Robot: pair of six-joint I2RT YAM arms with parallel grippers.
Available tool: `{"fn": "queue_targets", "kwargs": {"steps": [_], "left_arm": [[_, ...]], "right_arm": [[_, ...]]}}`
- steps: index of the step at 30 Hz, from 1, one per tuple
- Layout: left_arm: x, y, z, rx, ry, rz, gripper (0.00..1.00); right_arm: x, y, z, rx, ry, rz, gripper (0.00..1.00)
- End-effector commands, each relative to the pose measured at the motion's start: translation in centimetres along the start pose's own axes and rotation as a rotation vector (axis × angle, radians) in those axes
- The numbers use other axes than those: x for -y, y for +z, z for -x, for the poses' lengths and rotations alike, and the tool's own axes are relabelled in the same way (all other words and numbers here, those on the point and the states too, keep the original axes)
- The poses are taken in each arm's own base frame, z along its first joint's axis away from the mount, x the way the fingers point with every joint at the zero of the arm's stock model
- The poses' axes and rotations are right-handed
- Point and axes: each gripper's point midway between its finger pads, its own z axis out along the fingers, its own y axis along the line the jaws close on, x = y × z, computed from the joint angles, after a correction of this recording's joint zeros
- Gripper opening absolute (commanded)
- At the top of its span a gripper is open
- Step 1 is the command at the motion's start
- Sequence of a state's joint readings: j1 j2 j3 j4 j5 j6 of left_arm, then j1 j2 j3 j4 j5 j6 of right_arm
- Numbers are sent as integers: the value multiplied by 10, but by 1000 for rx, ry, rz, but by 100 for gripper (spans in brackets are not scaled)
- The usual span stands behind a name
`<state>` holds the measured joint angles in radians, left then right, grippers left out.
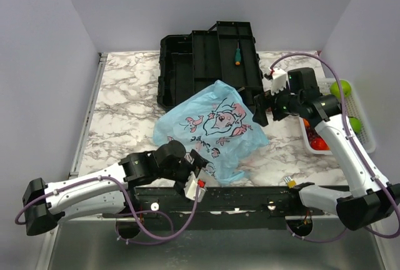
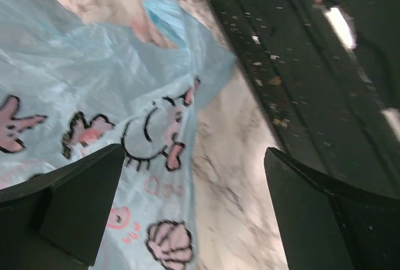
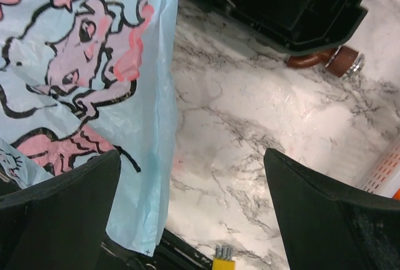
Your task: Place the fake fruits into the plastic bag and tie a complex knot
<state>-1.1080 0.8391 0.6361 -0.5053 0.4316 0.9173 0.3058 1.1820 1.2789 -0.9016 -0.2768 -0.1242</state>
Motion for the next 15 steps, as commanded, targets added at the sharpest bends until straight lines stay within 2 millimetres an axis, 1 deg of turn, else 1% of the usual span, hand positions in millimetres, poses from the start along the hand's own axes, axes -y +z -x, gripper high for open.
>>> {"fn": "queue_targets", "kwargs": {"steps": [1,2,3,5,7,8,9,11,12,13,14,15], "left_arm": [[-62,11,10,-3,235,314,98],[-62,15,8,-10,275,327,98],[-65,19,10,-9,333,355,99],[-64,27,5,-30,416,393,98],[-61,35,3,-33,463,403,98],[-59,39,2,-40,476,397,98],[-59,43,3,-41,487,399,98],[-59,49,0,-64,491,406,98],[-57,53,-3,-83,493,387,95],[-54,56,-5,-91,492,370,86],[-53,56,-6,-93,487,366,75],[-51,54,-6,-96,480,356,64]], "right_arm": [[2,13,-38,-130,1,5,100],[-3,19,-44,-139,9,43,99],[-11,24,-47,-142,19,94,99],[-21,35,-56,-174,47,163,96],[-25,44,-65,-223,56,211,87],[-27,46,-67,-232,60,225,79],[-29,48,-67,-233,58,243,67],[-33,46,-63,-216,57,263,51],[-34,45,-60,-207,53,271,41],[-36,43,-58,-198,48,281,28],[-38,41,-57,-189,40,289,8],[-37,39,-55,-180,32,282,1]]}}
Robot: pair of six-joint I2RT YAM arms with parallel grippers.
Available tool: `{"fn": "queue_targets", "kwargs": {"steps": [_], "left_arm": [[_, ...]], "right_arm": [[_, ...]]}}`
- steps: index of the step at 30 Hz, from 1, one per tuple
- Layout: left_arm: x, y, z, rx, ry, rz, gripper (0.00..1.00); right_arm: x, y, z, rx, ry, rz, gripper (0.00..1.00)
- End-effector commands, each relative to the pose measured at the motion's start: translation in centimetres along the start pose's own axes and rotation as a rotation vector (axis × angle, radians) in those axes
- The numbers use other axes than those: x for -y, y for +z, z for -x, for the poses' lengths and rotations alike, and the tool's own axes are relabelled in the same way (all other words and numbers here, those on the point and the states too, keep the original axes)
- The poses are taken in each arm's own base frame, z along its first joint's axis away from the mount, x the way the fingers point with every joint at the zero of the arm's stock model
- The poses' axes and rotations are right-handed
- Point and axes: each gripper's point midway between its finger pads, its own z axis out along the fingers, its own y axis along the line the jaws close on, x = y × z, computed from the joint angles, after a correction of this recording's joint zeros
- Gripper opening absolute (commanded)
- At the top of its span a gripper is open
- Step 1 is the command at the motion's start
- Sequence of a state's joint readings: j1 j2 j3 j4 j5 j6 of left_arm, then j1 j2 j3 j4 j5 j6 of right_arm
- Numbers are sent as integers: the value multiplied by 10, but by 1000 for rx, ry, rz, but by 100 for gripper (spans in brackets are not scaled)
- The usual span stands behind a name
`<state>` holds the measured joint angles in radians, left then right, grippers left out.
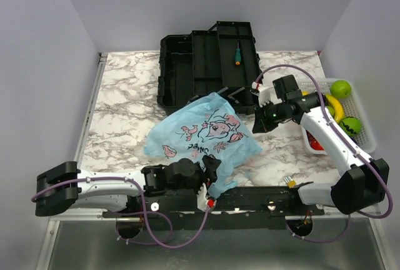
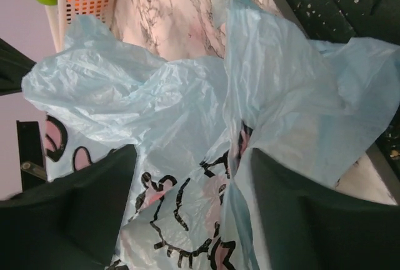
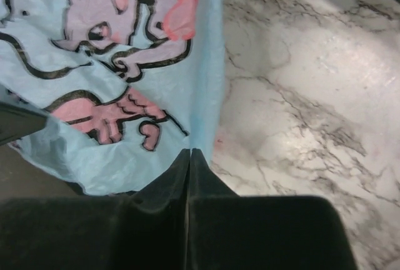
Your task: Place the fake fruits into the plastic bag and tie a complex knot
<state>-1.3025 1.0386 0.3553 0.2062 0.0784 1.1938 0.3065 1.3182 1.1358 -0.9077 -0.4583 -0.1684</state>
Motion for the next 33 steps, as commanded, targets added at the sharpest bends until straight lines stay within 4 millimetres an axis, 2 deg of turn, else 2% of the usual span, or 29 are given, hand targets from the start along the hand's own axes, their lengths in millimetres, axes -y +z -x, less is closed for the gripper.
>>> {"fn": "queue_targets", "kwargs": {"steps": [1,3,6,8,10,12,13,15,18,21,23,27,33], "left_arm": [[-24,-6,4,-20,29,63,57],[-8,-19,19,39,-41,-59,37],[8,-49,58,199,-188,-216,13],[7,-59,68,208,-306,-260,3],[4,-58,65,167,-385,-262,1],[6,-53,58,133,-390,-255,0],[7,-51,56,127,-380,-244,0],[9,-46,52,120,-376,-237,0],[8,-43,48,113,-431,-234,0],[-4,-44,37,115,-538,-217,0],[-19,-49,35,150,-624,-211,0],[-45,-59,40,226,-708,-196,0],[-59,-63,43,258,-725,-180,0]], "right_arm": [[-14,-12,11,63,-50,48,1],[-3,-15,21,108,-80,-20,1],[17,-16,45,198,-122,-129,1],[9,-18,53,187,-148,-79,1],[-13,-23,38,107,-138,43,25],[-33,-30,10,30,-114,130,56],[-38,-32,-1,11,-115,148,64],[-44,-43,-15,0,-199,165,72],[-52,-70,-11,88,-392,141,75],[-68,-89,-15,240,-626,138,98],[-79,-93,-26,309,-783,160,100],[-79,-75,-44,376,-961,176,100],[-68,-42,-28,461,-991,175,100]]}}
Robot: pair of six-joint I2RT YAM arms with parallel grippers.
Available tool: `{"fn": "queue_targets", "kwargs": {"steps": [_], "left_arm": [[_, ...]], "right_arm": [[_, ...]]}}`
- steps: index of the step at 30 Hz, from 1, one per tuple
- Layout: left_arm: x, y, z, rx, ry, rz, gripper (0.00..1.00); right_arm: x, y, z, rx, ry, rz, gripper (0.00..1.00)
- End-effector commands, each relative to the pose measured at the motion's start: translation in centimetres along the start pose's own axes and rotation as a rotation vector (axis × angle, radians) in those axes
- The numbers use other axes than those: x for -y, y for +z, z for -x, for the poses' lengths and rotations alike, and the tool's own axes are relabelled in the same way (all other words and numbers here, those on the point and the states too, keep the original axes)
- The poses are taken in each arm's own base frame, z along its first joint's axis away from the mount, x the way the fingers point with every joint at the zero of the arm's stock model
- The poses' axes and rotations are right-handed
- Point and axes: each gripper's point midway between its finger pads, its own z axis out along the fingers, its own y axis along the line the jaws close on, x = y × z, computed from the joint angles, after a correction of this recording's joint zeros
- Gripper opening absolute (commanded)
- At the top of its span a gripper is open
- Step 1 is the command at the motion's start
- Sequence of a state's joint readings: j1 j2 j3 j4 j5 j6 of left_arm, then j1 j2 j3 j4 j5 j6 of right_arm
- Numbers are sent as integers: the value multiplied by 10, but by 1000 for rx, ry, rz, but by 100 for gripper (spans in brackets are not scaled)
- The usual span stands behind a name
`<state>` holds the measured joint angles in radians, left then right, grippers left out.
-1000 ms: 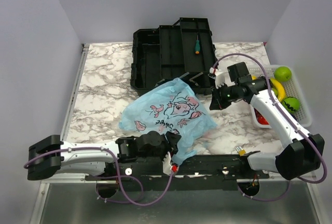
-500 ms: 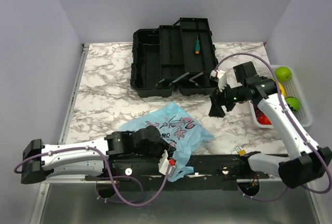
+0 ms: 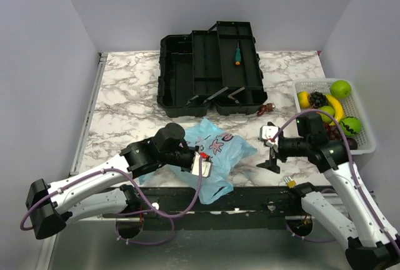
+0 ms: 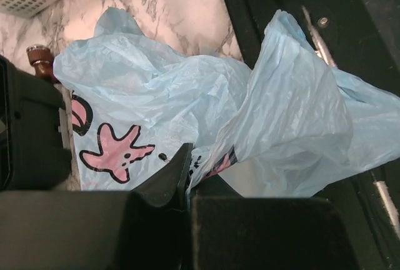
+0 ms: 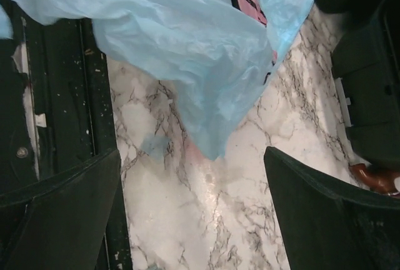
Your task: Place the fake fruits into the plastic bag and tie a complex knot
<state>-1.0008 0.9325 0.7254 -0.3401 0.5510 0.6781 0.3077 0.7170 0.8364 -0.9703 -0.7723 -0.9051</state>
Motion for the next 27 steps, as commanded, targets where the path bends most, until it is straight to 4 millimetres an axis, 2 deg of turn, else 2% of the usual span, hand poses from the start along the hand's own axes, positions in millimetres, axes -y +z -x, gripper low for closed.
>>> {"fn": "queue_targets", "kwargs": {"steps": [1,5,9,11,12,13,16,17,19,20,22,24,25,27], "left_arm": [[5,-4,19,78,-63,-63,0],[-1,-7,26,102,-67,-53,0],[-8,-9,34,123,-86,-37,0],[-8,-11,40,136,-93,-53,0],[-7,-14,43,144,-92,-60,0],[-7,-17,49,156,-88,-67,0],[-7,-39,73,188,-122,-80,0],[-8,-49,80,198,-149,-81,0],[-8,-70,98,217,-212,-97,0],[-10,-79,109,234,-242,-99,0],[-17,-92,123,256,-325,-96,0],[-27,-95,130,258,-424,-76,0],[-36,-95,130,250,-496,-49,0],[-57,-93,123,221,-627,41,0]], "right_arm": [[24,20,13,116,-149,-26,100],[31,36,8,165,-209,-43,100],[18,56,0,176,-269,25,100],[18,68,-3,169,-273,17,97],[26,71,-4,164,-268,-26,87],[33,74,-5,157,-253,-55,71],[53,75,-25,37,-225,-124,3],[59,74,-36,-12,-234,-143,1],[67,70,-51,-51,-265,-166,1],[68,69,-51,-28,-278,-156,1],[73,71,-45,6,-275,-148,1],[86,73,-30,35,-229,-151,12],[99,71,-17,48,-191,-173,43],[120,61,7,45,-74,-216,94]]}}
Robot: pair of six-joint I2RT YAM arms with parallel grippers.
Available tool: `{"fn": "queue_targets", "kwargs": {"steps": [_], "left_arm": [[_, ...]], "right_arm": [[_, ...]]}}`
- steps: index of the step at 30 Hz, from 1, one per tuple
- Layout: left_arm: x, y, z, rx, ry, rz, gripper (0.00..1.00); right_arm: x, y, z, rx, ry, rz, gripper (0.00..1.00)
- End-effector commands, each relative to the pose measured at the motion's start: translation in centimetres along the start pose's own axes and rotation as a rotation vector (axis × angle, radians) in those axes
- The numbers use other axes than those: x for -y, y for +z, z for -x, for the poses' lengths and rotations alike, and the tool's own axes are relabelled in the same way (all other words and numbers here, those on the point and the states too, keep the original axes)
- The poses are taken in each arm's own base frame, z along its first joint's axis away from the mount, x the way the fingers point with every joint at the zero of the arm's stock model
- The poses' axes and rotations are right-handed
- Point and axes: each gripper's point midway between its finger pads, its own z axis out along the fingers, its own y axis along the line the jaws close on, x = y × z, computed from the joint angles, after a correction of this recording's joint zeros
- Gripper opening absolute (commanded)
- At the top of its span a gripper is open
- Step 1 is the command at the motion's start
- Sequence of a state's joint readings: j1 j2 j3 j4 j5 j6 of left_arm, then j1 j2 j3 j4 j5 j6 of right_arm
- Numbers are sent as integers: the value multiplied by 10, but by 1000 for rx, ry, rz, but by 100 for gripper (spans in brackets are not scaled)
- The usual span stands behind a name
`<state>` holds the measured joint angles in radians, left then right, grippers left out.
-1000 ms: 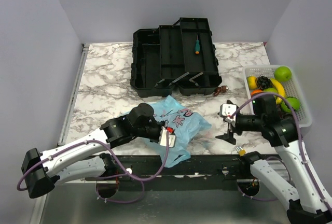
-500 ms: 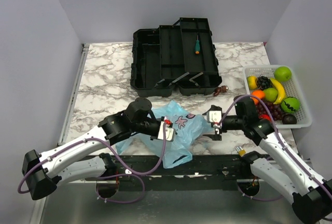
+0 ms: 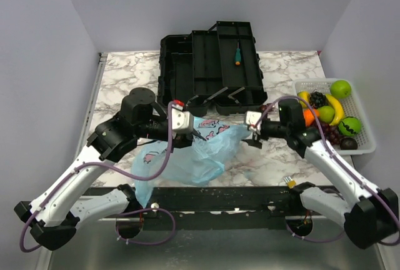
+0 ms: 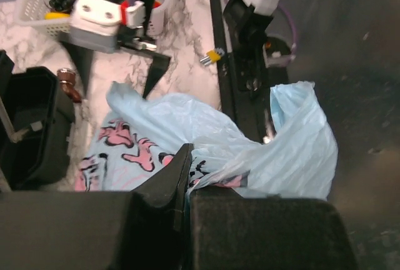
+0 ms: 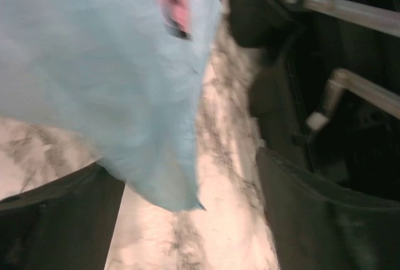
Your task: Place the fake fruits into the plastic bag and tie a complex knot
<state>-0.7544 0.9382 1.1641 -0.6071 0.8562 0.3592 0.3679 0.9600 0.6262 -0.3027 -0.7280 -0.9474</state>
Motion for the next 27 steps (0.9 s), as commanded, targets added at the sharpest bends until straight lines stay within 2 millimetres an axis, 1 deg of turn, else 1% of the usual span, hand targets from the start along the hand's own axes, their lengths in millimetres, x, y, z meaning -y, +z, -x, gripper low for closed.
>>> {"fn": "queue_targets", "kwargs": {"steps": [1,2,3,4,7,9,11,12,14,16,17,19,20,22,24,27], "left_arm": [[-15,-5,14,3,-400,95,0],[-28,-5,12,1,-455,152,0],[-37,-6,12,8,-516,188,0],[-47,-7,10,12,-570,229,0],[-81,-10,-2,13,-777,439,0],[-92,-9,-7,13,-870,508,0],[-98,-8,-5,34,-934,534,0],[-99,-7,-3,48,-963,535,0],[-103,-3,0,75,-1024,537,0],[-110,0,-3,74,-1093,568,0],[-115,2,-9,61,-1132,593,0],[-125,5,-18,44,-1193,643,0],[-130,6,-22,38,-1218,667,1],[-141,9,-25,41,-1250,701,4],[-151,13,-24,49,-1286,726,7],[-166,20,-14,60,-1281,740,8]], "right_arm": [[59,-13,22,-70,201,-130,100],[69,-23,37,-70,235,-150,100],[70,-32,51,-69,285,-149,100],[66,-42,63,-64,323,-138,100],[48,-70,103,-17,458,-101,100],[39,-85,125,10,553,-88,100],[27,-93,139,22,613,-34,100],[20,-94,143,25,639,1,100],[15,-89,138,3,667,21,100],[12,-81,133,-34,680,41,100],[12,-78,134,-39,689,50,100],[13,-72,145,-23,690,63,100],[16,-70,151,-15,694,52,100],[18,-63,159,-31,713,44,100],[10,-56,162,-72,738,59,100],[2,-46,167,-95,763,50,100]]}}
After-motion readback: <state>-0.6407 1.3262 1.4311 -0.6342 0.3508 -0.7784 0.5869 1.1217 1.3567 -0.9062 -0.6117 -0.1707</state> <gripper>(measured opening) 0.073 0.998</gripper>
